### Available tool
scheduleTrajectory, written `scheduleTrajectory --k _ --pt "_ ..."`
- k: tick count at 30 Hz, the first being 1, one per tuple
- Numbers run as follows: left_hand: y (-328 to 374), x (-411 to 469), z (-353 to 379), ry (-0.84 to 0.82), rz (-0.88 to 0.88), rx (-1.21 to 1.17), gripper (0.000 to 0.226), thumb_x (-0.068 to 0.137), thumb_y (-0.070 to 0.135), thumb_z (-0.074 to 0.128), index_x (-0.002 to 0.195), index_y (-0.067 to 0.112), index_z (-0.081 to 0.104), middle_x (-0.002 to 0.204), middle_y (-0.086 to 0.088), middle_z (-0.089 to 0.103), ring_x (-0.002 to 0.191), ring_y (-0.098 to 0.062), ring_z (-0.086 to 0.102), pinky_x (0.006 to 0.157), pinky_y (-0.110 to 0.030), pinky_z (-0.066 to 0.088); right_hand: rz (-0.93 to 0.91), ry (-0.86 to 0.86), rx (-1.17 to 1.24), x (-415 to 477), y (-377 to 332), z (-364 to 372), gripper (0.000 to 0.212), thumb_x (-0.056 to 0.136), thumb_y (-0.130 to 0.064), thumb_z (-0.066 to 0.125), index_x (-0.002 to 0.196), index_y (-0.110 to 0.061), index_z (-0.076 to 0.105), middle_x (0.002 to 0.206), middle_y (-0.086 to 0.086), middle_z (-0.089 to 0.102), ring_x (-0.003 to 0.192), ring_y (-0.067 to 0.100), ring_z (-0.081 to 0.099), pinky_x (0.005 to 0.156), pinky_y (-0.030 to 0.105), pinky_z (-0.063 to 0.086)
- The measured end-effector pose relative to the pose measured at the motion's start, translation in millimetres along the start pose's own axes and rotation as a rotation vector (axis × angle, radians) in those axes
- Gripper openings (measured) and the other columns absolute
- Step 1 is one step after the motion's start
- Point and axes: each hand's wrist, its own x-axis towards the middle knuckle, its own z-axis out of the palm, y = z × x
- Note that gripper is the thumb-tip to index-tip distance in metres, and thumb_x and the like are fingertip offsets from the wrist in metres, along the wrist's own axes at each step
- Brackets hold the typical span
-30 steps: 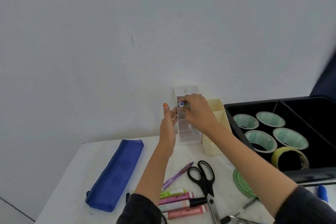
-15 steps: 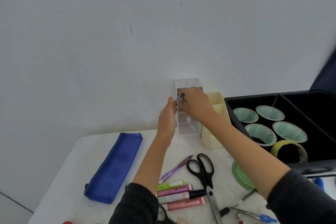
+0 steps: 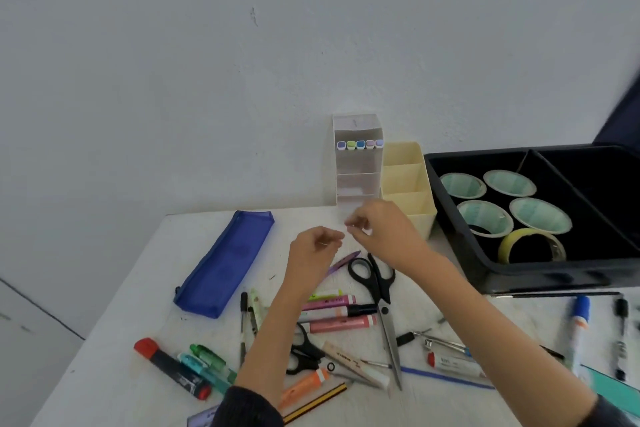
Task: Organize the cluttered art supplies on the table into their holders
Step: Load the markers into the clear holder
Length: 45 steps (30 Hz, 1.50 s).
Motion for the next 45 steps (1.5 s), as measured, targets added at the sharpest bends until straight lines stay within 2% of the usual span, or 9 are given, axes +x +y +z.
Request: scheduleTrajectory --k 5,8,11,19,26,32,36,40,45 --pt "-27 -32 -2 -0.074 0.050 0.262 0.014 0.086 0.004 0.061 0.093 0.012 0.071 0.084 0.006 0.067 0.075 0.004 0.058 0.068 -0.003 0.042 0.070 -0.305 0.073 -43 7 34 0.021 0.088 -0.027 0.062 0.087 -0.010 0.075 0.078 0.001 0.066 0.072 0.015 0.057 0.068 0.026 0.041" --pt "-35 -41 -6 -0.060 0.014 0.321 0.014 0.085 0.002 0.062 0.094 0.009 0.070 0.089 0.002 0.069 0.079 -0.003 0.063 0.080 -0.016 0.051 0.064 -0.367 0.018 -56 7 51 0.030 0.091 -0.035 0.058 0.109 -0.013 0.069 0.095 0.007 0.067 0.096 0.021 0.057 0.079 0.029 0.043" --pt "-37 -44 -9 -0.100 0.058 0.519 0.019 0.085 0.006 0.063 0.103 0.010 0.069 0.103 -0.002 0.068 0.096 -0.014 0.061 0.092 -0.029 0.047 0.049 -0.330 -0.067 -63 5 60 0.030 0.093 -0.036 0.054 0.113 -0.019 0.068 0.097 0.006 0.058 0.099 0.023 0.051 0.076 0.031 0.040" --pt "-36 -40 -5 -0.199 0.103 0.804 0.030 0.090 0.022 0.059 0.119 0.018 0.063 0.110 -0.006 0.052 0.103 -0.022 0.049 0.092 -0.033 0.039 0.101 -0.321 0.123 -62 13 63 0.017 0.087 -0.027 0.065 0.071 -0.021 0.064 0.082 0.003 0.066 0.082 0.019 0.055 0.078 0.031 0.046" --pt "-33 -38 -7 -0.146 0.176 0.620 0.022 0.084 0.012 0.065 0.106 0.016 0.065 0.097 0.005 0.050 0.092 -0.011 0.054 0.080 -0.016 0.040 0.115 -0.310 0.304 -65 22 49 0.014 0.086 -0.017 0.065 0.099 -0.012 0.068 0.074 -0.004 0.056 0.062 0.003 0.046 0.060 0.010 0.040" --pt "2 -35 -14 0.039 0.247 0.279 0.016 0.081 0.010 0.069 0.095 0.017 0.064 0.090 0.006 0.057 0.081 -0.003 0.055 0.071 -0.009 0.041 0.135 -0.248 0.323 -63 23 22 0.009 0.087 -0.016 0.063 0.090 -0.010 0.069 0.079 -0.003 0.057 0.065 0.008 0.052 0.060 0.018 0.044" --pt "40 -30 -24 0.198 0.243 0.092 0.019 0.081 0.007 0.070 0.092 0.018 0.060 0.086 0.011 0.061 0.078 0.000 0.059 0.066 -0.004 0.044 0.272 -0.202 0.701 -60 23 2 0.009 0.085 -0.011 0.067 0.093 -0.010 0.067 0.081 0.007 0.071 0.071 0.016 0.069 0.069 0.025 0.057" --pt "66 -23 -33 0.274 0.310 -0.019 0.022 0.083 0.002 0.066 0.102 0.013 0.064 0.091 0.005 0.064 0.081 -0.006 0.065 0.070 -0.008 0.048 0.347 -0.013 1.052 -54 15 -16 0.017 0.086 -0.013 0.064 0.102 -0.008 0.068 0.087 0.010 0.073 0.075 0.019 0.069 0.069 0.023 0.056" --pt "85 -15 -32 0.324 0.385 -0.052 0.019 0.080 0.001 0.069 0.093 0.014 0.066 0.085 0.004 0.069 0.078 -0.002 0.067 0.070 -0.007 0.047 0.395 0.259 1.174 -42 12 -31 0.018 0.091 -0.013 0.057 0.107 -0.011 0.065 0.081 0.008 0.071 0.070 0.019 0.068 0.063 0.026 0.055"
